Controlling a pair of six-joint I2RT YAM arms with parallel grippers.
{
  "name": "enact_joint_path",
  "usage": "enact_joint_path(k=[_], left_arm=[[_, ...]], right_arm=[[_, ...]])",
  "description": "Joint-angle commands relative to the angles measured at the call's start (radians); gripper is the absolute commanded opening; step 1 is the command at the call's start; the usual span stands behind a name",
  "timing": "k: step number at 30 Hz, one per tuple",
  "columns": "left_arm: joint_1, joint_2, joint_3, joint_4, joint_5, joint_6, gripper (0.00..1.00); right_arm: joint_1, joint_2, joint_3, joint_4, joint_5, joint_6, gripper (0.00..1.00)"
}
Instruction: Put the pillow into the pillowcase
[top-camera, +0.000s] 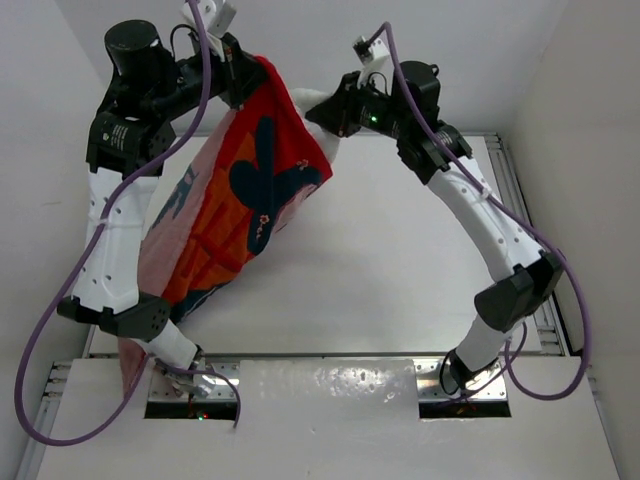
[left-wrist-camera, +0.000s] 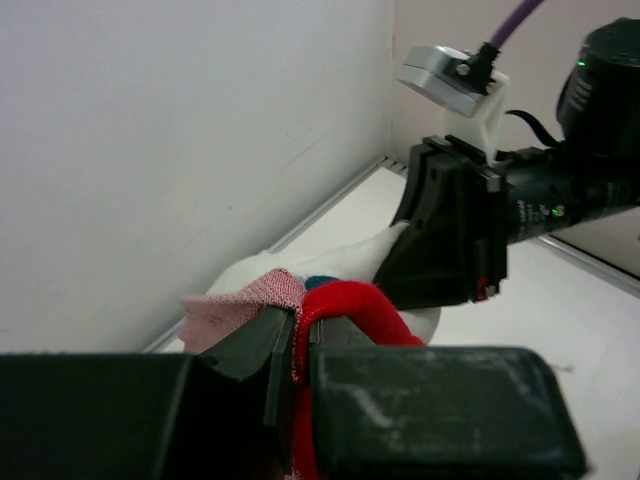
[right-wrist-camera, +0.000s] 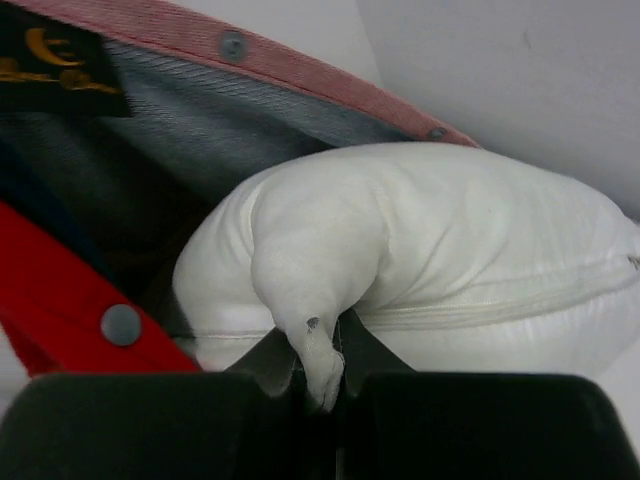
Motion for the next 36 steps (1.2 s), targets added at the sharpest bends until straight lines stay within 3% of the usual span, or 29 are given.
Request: enact_joint_path(k=[1,6,11,15,20,23,24,25,26,27,28,31,36], left_arm=[[-0.062,-0.008,0.077,0.257,-0.008,-0.048,0.0],[-0.189,0.039,0.152,0.389,0.069,-0.076,0.0],[-0.244,0.056,0.231,0.519,0.124,-0.206,0.0],[-0.243,0.061,0.309,0.553,0.121,-0.234,0.0],[-0.156,0.068,0.378,0.782,0.184,-0.48,0.0],[-0.096,0.056,0.412,0.818,0.192,-0.554,0.0],[-0.079,0.05,0.4,0.812,0.193,-0.559,0.0],[-0.05,0.036,0.387,0.798,0.192,-0.564,0.0],[-0.036,0.029,0.367,0.788,0.187,-0.548,0.0],[-0.021,0.022,0.367,0.769,0.184,-0.548,0.0],[-0.001,0.013,0.354,0.733,0.175,-0.521,0.0],[0.025,-0.013,0.32,0.647,0.16,-0.467,0.0],[0.039,-0.048,0.269,0.558,0.149,-0.377,0.0]], right_arm=[[0.059,-0.14,0.042,0.043,-0.034,-0.002,0.0],[0.243,-0.188,0.047,0.074,0.013,-0.097,0.0],[0.334,-0.046,0.18,-0.045,0.087,-0.12,0.0],[0.366,0.042,0.235,-0.107,0.116,-0.128,0.0],[0.348,0.027,0.142,-0.099,0.216,-0.094,0.0],[0.317,0.016,0.114,-0.108,0.224,-0.063,0.0],[0.313,0.017,0.122,-0.12,0.227,-0.063,0.04],[0.308,0.03,0.138,-0.165,0.225,-0.078,0.19],[0.308,0.036,0.184,-0.197,0.224,-0.092,0.28],[0.31,0.04,0.21,-0.226,0.225,-0.111,0.41],[0.313,0.039,0.232,-0.281,0.233,-0.153,0.68],[0.299,-0.03,0.248,-0.317,0.314,-0.216,0.98],[0.173,-0.293,0.084,-0.23,0.371,-0.159,0.99]])
